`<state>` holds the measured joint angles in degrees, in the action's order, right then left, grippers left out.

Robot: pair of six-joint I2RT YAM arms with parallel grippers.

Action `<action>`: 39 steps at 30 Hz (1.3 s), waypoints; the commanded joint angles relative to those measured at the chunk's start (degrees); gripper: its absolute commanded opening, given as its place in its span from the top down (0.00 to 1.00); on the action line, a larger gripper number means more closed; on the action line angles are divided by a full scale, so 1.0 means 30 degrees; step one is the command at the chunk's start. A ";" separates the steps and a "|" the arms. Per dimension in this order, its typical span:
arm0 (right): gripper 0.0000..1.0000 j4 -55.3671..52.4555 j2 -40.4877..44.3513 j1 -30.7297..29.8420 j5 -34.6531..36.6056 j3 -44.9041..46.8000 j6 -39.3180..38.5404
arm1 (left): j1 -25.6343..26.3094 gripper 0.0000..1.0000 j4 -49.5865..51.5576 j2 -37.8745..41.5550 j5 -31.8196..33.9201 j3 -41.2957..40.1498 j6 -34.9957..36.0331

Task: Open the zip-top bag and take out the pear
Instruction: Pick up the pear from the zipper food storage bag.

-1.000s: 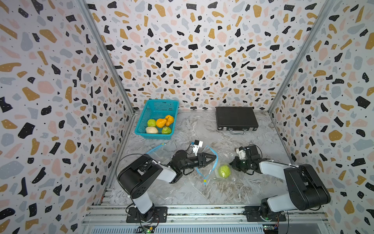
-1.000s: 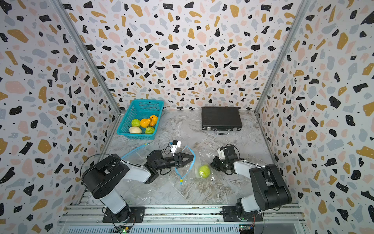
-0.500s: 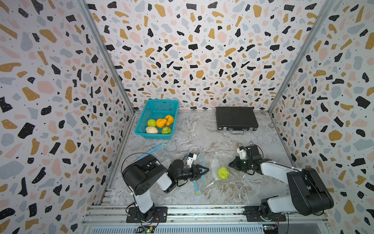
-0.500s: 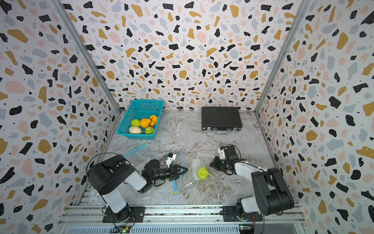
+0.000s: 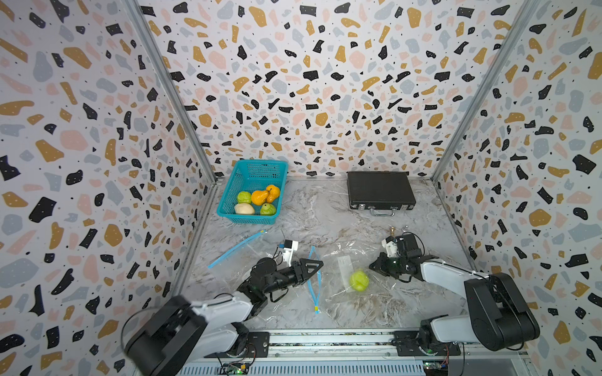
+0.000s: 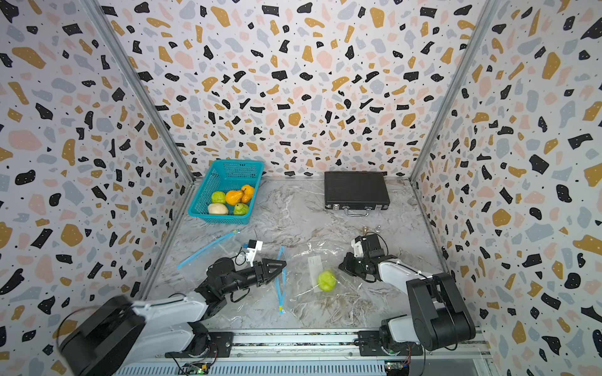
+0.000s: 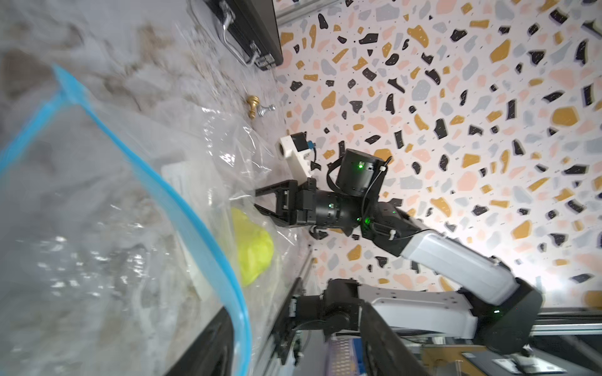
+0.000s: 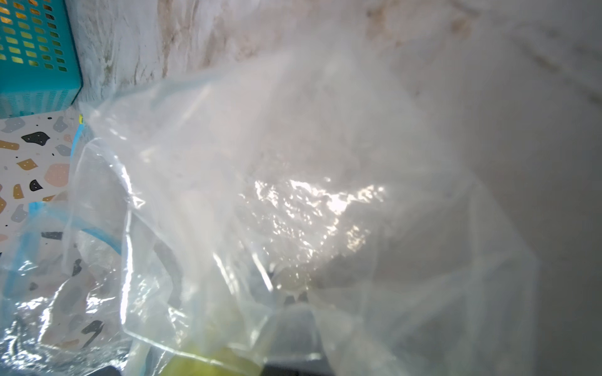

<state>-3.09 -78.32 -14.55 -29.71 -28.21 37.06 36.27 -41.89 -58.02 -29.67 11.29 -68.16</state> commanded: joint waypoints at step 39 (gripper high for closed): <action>1.00 -0.0551 0.0698 -0.0073 -0.0203 0.0034 -0.0141 | -0.0973 0.86 0.3647 -1.0576 -0.6391 0.4279 0.1882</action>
<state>-3.84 -78.15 -14.55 -30.20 -28.21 36.86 30.96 -27.24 -87.90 -46.19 22.50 -61.78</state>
